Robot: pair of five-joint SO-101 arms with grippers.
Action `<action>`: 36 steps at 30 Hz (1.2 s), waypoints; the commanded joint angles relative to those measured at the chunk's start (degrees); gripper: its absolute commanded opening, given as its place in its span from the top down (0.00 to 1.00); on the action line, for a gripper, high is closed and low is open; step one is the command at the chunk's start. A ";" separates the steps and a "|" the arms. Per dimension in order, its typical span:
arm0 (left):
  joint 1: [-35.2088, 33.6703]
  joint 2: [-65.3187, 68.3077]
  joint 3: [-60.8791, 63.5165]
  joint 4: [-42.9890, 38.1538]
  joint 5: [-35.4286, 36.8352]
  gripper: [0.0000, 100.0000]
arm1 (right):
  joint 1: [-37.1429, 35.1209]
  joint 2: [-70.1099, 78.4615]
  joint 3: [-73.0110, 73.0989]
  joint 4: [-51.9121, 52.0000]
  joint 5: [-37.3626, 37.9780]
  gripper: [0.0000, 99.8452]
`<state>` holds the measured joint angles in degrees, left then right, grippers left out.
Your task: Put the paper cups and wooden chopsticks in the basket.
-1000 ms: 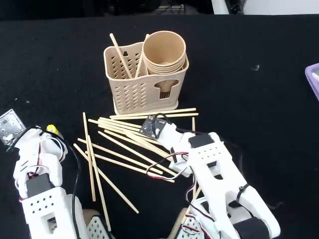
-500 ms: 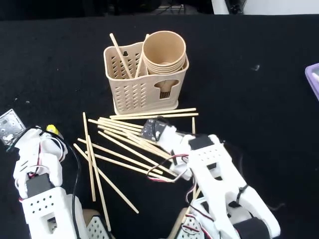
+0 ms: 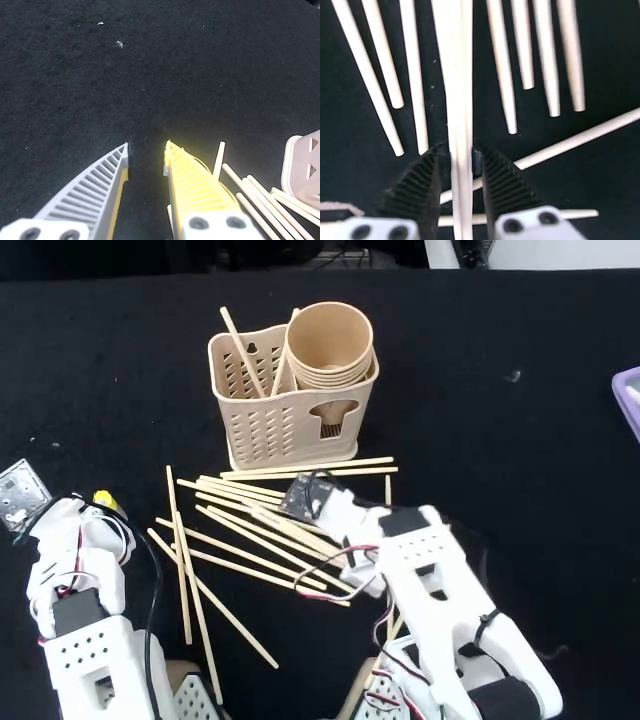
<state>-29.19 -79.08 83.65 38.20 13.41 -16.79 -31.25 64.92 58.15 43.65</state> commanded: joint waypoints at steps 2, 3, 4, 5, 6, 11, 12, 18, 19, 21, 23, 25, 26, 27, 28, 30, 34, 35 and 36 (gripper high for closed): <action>-0.66 -0.88 -0.75 0.35 0.00 0.87 | 1.93 -1.54 -5.49 5.01 0.44 0.98; -0.66 -0.88 -0.75 0.35 0.00 0.87 | 1.93 -1.36 -5.49 5.19 0.44 0.98; -0.66 -0.88 -0.75 0.35 0.00 0.87 | 2.02 -1.36 -5.41 5.19 0.44 0.98; -0.66 -0.88 -0.75 0.35 0.00 0.87 | 2.02 -1.36 -5.14 5.10 0.44 0.98; -0.66 -0.88 -0.75 0.35 0.00 0.87 | 2.02 -1.36 -4.97 4.84 0.44 0.98; -0.92 -0.88 -0.75 0.35 0.00 0.87 | 1.93 -1.36 -4.88 4.75 0.53 0.99; -0.92 -0.88 -0.75 0.35 0.00 0.87 | 1.93 -1.36 -4.88 4.75 0.53 0.99; -0.92 -0.88 -0.75 0.35 0.00 0.87 | 3.43 -3.03 -8.57 8.18 0.44 0.99; -0.92 -0.88 -0.75 0.35 0.00 0.87 | 4.22 -4.18 -10.42 10.29 0.26 0.99; -0.84 -0.88 -0.75 0.35 0.00 0.87 | 5.27 -7.60 -14.11 15.47 0.26 0.99; -0.66 -0.88 -0.75 0.35 0.00 0.87 | 5.19 -12.35 -17.10 20.13 0.26 0.99; -0.66 -0.88 -0.84 0.26 0.09 0.87 | 2.81 -17.19 -18.86 22.95 0.18 0.99; -0.66 -0.88 -0.84 0.26 0.09 0.87 | 0.53 -19.21 -19.30 24.26 0.09 0.99; -0.66 -0.88 -0.84 0.26 0.09 0.87 | -2.20 -21.14 -19.47 24.97 -1.05 0.99; -0.66 -0.88 -0.84 0.26 0.18 0.87 | -5.71 -22.81 -19.56 25.41 -2.81 0.99; -0.66 -0.88 -0.84 0.26 0.09 0.87 | -12.75 -24.92 -19.91 25.41 -6.42 0.99; -0.84 -0.88 -0.75 0.26 0.00 0.87 | -22.51 -25.01 -23.87 24.44 -11.43 0.99; -0.84 -0.88 -0.75 0.26 0.00 0.87 | -23.38 -24.66 -25.19 23.82 -12.13 0.99; -0.84 -0.88 -0.75 0.26 0.00 0.87 | -23.82 -24.22 -26.24 23.21 -12.48 0.99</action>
<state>-29.54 -79.08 83.65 38.20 13.41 -35.60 -54.90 44.97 83.03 34.24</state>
